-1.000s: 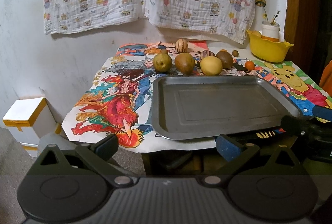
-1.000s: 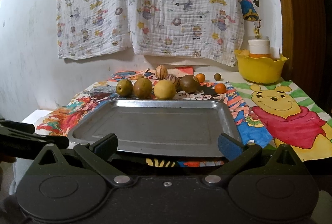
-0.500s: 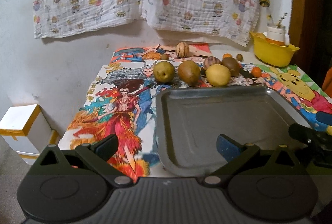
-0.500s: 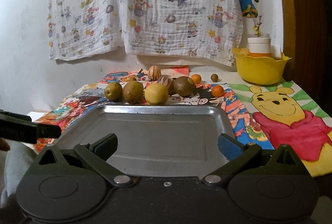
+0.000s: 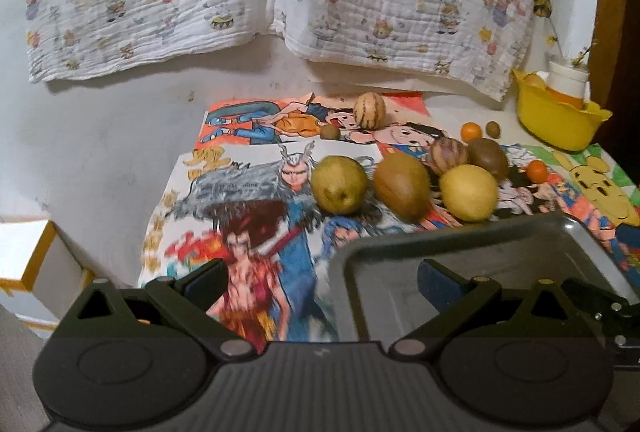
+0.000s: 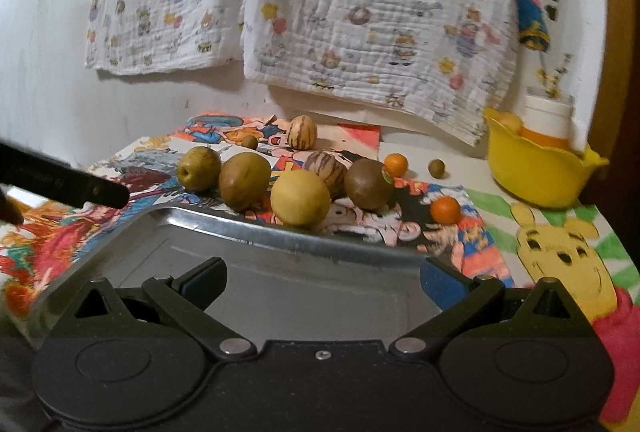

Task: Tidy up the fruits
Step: 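Grasp the green pear with the left tool while the right tool grasps the yellow round fruit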

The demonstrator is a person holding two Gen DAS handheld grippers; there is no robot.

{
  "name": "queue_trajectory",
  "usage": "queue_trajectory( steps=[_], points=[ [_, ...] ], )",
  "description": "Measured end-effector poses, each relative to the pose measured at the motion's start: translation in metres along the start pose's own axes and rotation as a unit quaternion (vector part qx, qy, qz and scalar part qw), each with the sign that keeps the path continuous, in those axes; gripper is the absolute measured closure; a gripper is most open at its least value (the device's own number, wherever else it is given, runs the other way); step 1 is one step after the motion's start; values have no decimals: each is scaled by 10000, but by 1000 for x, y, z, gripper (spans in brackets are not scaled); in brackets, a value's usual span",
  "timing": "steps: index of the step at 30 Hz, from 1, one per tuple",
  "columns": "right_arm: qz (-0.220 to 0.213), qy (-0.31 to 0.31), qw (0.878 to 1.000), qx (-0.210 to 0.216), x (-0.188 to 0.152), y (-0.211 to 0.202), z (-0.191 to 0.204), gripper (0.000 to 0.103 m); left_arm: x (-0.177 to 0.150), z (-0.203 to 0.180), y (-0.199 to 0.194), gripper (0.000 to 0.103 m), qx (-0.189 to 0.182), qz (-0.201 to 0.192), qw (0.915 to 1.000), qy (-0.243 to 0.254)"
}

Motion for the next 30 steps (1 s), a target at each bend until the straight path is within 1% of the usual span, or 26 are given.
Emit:
queue_trajectory(
  steps=[3, 7, 10, 13, 15, 18, 22, 27, 30],
  points=[
    [51, -215, 9998, -29, 8, 20, 3, 0, 9, 8, 20, 0, -132, 95, 9999, -37],
    [161, -395, 9991, -16, 20, 50, 6, 1, 22, 20, 44, 1, -399, 145, 9985, -357],
    [255, -357, 9990, 32, 30, 71, 5, 1, 32, 26, 60, 1, -473, 128, 9974, -525],
    [456, -172, 9988, 37, 35, 91, 3, 1, 39, 28, 79, 1, -400, 196, 9978, -481],
    [546, -7, 9985, 87, 36, 102, 2, 6, 41, 27, 89, 3, -418, 288, 9978, -419],
    [667, 151, 9975, 152, 36, 114, 1, 10, 42, 26, 100, 5, -518, 382, 9973, -357],
    [753, 141, 9968, 235, 37, 125, 2, 14, 44, 23, 112, 7, -656, 417, 9966, -271],
    [800, 44, 9962, 337, 42, 137, 6, 18, 46, 18, 116, 8, -805, 388, 9959, -117],
    [821, 55, 9959, 376, 43, 144, 8, 21, 48, 16, 119, 10, -881, 400, 9952, -131]
  ],
)
Point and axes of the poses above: each gripper's, at about its wrist camera, not at the fingertips, and y roughly the way its jaws point, z to its left, x to its top, the point moved 5 cm from there along y, roughly the way its jaws point, and after that the axes turned 1 degree about -z, right-handed, at the moved point
